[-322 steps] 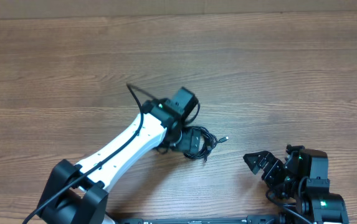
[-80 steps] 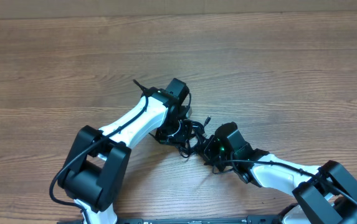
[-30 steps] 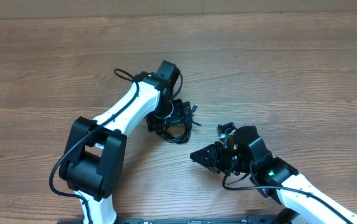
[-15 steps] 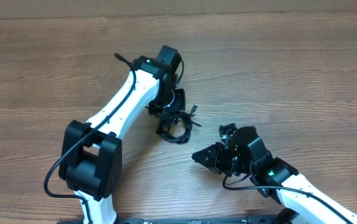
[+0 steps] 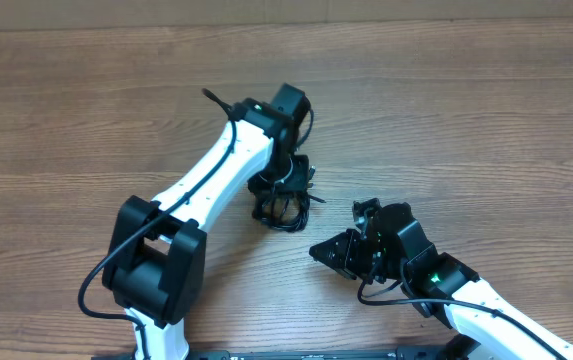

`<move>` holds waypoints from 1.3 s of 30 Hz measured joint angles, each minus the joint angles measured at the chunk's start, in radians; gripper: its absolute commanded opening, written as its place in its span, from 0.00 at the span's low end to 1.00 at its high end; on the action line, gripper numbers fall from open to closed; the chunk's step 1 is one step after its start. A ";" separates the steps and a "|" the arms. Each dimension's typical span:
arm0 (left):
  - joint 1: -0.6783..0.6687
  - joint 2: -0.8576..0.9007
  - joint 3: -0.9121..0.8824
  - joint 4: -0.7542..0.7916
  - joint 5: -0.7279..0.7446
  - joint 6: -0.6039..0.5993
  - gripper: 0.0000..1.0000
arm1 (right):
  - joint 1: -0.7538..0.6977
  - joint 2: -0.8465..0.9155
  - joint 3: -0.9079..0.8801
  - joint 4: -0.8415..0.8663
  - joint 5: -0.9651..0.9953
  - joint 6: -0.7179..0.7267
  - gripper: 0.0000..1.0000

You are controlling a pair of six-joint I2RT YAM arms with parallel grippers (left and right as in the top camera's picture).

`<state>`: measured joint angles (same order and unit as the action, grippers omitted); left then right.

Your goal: Untangle cables

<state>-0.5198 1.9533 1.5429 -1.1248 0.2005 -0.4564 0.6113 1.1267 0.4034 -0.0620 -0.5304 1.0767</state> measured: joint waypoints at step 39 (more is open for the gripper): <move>-0.034 0.002 -0.291 0.398 -0.483 -0.555 0.04 | 0.000 0.000 0.000 -0.058 0.014 -0.005 0.08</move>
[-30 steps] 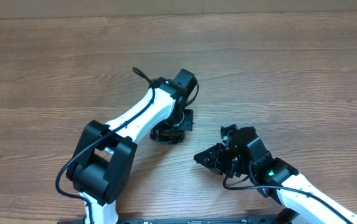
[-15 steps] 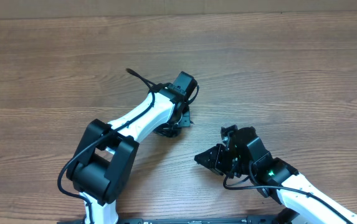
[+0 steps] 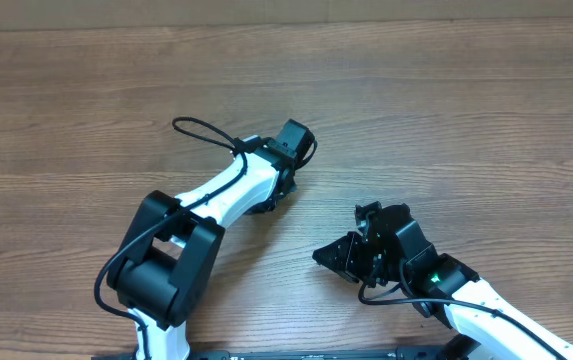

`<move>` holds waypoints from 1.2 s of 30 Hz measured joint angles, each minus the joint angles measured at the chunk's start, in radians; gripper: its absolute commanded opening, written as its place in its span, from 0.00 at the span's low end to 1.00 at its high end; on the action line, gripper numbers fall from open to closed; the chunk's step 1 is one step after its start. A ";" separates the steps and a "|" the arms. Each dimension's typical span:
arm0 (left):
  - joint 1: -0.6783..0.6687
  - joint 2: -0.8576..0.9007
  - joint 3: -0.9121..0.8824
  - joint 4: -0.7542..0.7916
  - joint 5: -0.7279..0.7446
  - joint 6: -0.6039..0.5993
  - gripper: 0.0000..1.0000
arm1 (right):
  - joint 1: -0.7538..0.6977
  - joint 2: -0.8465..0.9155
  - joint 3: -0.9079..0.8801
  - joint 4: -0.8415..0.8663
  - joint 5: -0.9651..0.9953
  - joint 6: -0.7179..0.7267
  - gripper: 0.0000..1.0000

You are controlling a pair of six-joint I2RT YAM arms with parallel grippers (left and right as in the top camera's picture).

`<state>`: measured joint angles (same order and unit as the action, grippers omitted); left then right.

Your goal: Untangle cables

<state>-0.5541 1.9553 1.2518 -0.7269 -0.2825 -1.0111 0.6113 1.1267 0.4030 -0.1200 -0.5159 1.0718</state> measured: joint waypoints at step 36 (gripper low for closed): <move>0.020 0.005 0.379 -0.641 0.085 0.212 0.55 | 0.038 0.000 0.000 -0.048 0.013 -0.130 0.24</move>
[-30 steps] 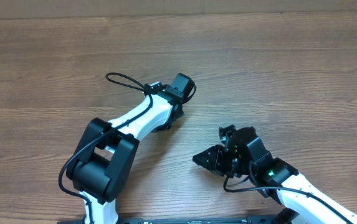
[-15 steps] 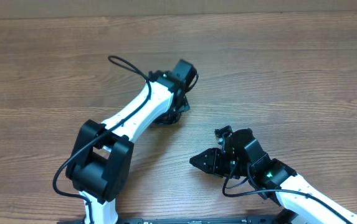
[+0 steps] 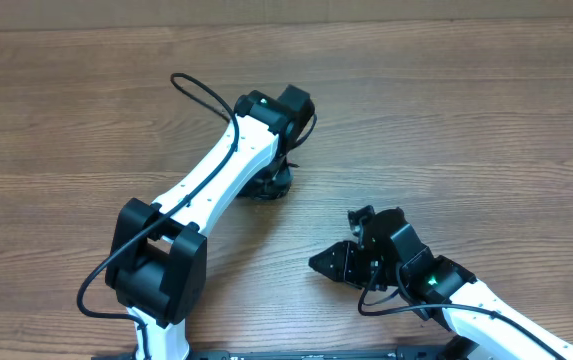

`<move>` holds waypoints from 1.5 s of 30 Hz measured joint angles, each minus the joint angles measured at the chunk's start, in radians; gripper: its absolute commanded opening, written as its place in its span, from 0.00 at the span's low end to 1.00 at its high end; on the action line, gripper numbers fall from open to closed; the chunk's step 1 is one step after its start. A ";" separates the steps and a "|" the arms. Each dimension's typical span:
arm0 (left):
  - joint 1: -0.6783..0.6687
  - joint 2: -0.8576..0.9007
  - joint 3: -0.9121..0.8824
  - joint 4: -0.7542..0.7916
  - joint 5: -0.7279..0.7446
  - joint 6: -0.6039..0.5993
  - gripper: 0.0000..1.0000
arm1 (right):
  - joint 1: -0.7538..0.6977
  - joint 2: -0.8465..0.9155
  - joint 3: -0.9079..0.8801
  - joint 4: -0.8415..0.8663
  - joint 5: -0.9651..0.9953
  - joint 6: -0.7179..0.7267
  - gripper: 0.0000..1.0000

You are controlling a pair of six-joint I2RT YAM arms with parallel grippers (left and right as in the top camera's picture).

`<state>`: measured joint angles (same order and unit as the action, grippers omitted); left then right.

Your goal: Untangle cables

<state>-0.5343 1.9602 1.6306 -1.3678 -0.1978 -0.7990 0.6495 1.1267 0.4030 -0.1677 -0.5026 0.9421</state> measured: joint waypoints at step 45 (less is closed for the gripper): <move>0.006 0.000 -0.211 0.423 0.056 0.990 0.04 | 0.000 0.000 0.000 -0.042 0.036 0.000 0.25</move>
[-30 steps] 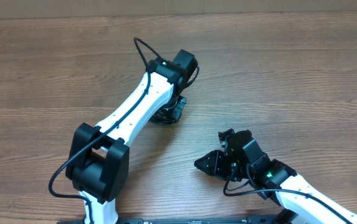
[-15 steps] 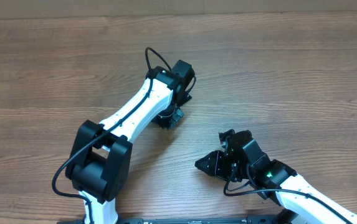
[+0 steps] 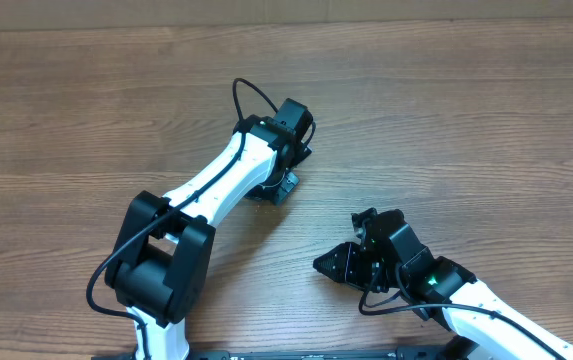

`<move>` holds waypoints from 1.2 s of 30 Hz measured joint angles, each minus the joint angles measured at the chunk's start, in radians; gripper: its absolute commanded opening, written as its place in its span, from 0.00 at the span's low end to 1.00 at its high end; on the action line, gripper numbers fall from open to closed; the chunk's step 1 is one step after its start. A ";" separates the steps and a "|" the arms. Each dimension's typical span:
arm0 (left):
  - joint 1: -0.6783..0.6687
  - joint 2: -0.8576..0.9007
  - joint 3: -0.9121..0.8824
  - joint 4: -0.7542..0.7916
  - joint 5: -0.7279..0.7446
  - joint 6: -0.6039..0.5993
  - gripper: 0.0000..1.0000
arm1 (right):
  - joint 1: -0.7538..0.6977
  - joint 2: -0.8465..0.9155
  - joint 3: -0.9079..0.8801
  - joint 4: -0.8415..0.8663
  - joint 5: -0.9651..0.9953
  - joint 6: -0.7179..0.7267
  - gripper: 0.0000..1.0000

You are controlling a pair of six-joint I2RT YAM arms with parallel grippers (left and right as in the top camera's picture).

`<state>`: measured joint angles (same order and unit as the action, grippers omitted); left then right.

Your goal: Untangle cables

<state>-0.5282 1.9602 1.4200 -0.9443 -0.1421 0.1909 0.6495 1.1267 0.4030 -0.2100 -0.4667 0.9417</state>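
Observation:
Only the overhead view shows this moment. My left arm reaches from the lower left toward the table's middle. The left gripper [image 3: 274, 187] points down under its wrist, mostly hidden by the arm. A dark shape there may be the black cable bundle [image 3: 284, 186], but I cannot tell cable from fingers, or whether the jaws are closed. My right gripper [image 3: 328, 266] lies low at the lower right, pointing left, apart from the left gripper. Its fingers form one dark wedge, and no cable shows at them.
The wooden table [image 3: 466, 120] fills the view. The left arm's own black wire [image 3: 248, 92] loops up beside its wrist. The right arm's white link [image 3: 486, 320] runs off the lower right corner.
The left wrist has turned and shifted slightly right, and its wire loop now stands above the wrist instead of out to the left. The right gripper has moved slightly lower and to the right.
At first the left gripper stood over a black cable bundle that lay in plain sight below its wrist. Then the arm lay lower, covering the bundle. It stayed covered afterwards, with only a dark bit showing now. The right gripper stayed at the lower right throughout.

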 measured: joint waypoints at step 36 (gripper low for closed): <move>0.001 0.002 0.039 -0.192 0.156 0.331 0.41 | 0.000 0.000 0.000 -0.038 0.052 0.000 0.28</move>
<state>-0.5274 1.9625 1.4590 -1.1358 0.0143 0.5220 0.6495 1.1267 0.4030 -0.2478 -0.4145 0.9421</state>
